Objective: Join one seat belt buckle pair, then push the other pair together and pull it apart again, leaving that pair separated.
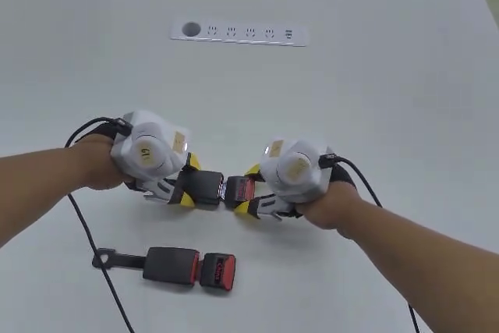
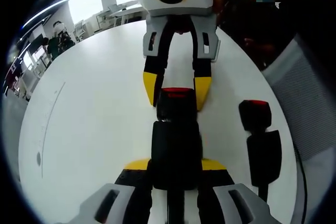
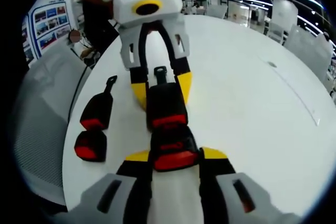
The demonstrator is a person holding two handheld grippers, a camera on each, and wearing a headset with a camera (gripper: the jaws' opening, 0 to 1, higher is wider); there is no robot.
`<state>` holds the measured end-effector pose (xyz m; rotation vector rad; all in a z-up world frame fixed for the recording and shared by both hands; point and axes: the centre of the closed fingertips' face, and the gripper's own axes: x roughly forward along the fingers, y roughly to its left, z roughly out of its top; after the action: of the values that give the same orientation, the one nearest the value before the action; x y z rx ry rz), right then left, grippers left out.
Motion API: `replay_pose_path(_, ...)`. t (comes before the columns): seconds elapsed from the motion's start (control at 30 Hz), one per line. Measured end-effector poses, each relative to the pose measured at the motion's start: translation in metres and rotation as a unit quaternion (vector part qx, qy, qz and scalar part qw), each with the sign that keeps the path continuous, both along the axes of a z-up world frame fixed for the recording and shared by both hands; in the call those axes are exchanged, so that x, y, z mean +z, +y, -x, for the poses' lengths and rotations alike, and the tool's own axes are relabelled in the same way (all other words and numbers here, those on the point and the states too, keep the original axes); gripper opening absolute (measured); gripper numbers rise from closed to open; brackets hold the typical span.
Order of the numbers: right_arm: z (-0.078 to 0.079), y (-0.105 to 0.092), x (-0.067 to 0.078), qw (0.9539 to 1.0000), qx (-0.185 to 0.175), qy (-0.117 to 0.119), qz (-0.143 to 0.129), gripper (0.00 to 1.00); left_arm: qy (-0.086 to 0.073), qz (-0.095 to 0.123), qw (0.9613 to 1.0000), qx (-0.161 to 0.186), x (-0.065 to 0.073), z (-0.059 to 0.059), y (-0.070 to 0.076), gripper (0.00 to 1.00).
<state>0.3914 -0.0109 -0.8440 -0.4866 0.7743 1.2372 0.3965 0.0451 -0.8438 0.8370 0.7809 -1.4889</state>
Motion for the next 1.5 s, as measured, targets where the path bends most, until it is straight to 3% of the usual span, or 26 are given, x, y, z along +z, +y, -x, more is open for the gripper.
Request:
replay_pose_path(0.37,0.0,0.0,-0.001,0.9997,0.012,-0.005,0.02,0.34,0.001,-0.008,0.9999,-0.014,0.0,0.0,0.0,0.34)
replay_pose_path(0.87,0.002,-0.002,-0.001,0.9998,0.008,-0.008,0.018,0.35,0.002,-0.009,0.9999,-0.011,0.005,0.004,-0.003,0.34)
replay_pose_path(1.17,0.006,-0.017,0.0,0.9996,0.008,-0.009,0.027,0.35,0.004,-0.006,0.9999,-0.009,0.005,0.004,-0.003,0.34)
replay_pose_path(1.5,0.008,-0.029,0.0,0.9997,0.012,-0.01,0.018,0.35,0.005,-0.004,1.0,-0.006,0.004,0.003,-0.002,0.34)
